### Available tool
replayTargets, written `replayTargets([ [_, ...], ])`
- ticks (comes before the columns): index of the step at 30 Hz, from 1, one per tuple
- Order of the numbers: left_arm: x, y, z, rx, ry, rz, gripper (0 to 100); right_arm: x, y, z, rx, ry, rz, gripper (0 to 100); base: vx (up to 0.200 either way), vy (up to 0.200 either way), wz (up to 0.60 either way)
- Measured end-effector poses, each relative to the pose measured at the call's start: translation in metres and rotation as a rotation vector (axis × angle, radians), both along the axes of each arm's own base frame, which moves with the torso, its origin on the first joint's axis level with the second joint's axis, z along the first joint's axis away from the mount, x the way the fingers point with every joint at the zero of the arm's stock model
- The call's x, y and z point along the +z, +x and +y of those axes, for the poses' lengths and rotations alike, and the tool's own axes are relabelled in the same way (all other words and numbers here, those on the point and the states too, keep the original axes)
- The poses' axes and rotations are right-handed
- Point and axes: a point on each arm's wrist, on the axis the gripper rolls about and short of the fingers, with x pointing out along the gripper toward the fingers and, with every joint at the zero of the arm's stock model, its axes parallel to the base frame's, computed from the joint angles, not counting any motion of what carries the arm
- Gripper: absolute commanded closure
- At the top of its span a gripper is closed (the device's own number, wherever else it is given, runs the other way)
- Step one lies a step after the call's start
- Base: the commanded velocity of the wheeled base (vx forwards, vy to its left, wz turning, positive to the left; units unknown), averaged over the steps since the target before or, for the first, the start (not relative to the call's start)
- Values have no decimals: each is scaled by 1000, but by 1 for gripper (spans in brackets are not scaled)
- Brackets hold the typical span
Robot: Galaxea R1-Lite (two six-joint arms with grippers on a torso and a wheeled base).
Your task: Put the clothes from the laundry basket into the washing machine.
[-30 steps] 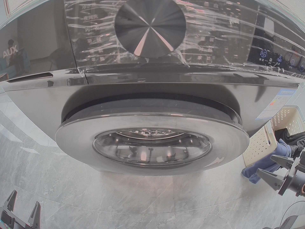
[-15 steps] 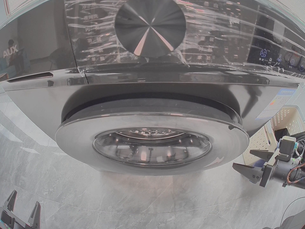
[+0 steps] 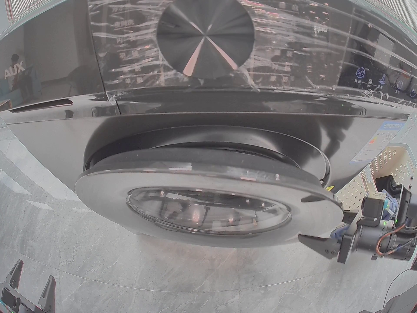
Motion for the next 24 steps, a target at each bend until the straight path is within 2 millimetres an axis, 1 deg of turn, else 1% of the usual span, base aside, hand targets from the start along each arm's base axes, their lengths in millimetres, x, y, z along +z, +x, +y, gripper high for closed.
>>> replayTargets([
  [3,0,0,0,0,0,0,0,-7,-9,-5,17,-9,19,0,0,0,0],
  [6,0,0,0,0,0,0,0,-10,-16,-10,19,-8,21,0,-200,0,0],
  [9,0,0,0,0,0,0,0,-6,-14,-10,16,5,5,0,-200,0,0],
  [12,0,0,0,0,0,0,0,3,-7,-7,5,24,-19,0,0,0,0],
  [15,0,0,0,0,0,0,0,6,-3,-4,7,28,-23,0,0,0,0],
  [18,0,0,0,1,0,0,0,1,-4,-3,17,15,-4,0,0,0,0],
  [24,0,0,0,0,0,0,0,-13,-14,-4,50,-10,42,0,0,0,0],
])
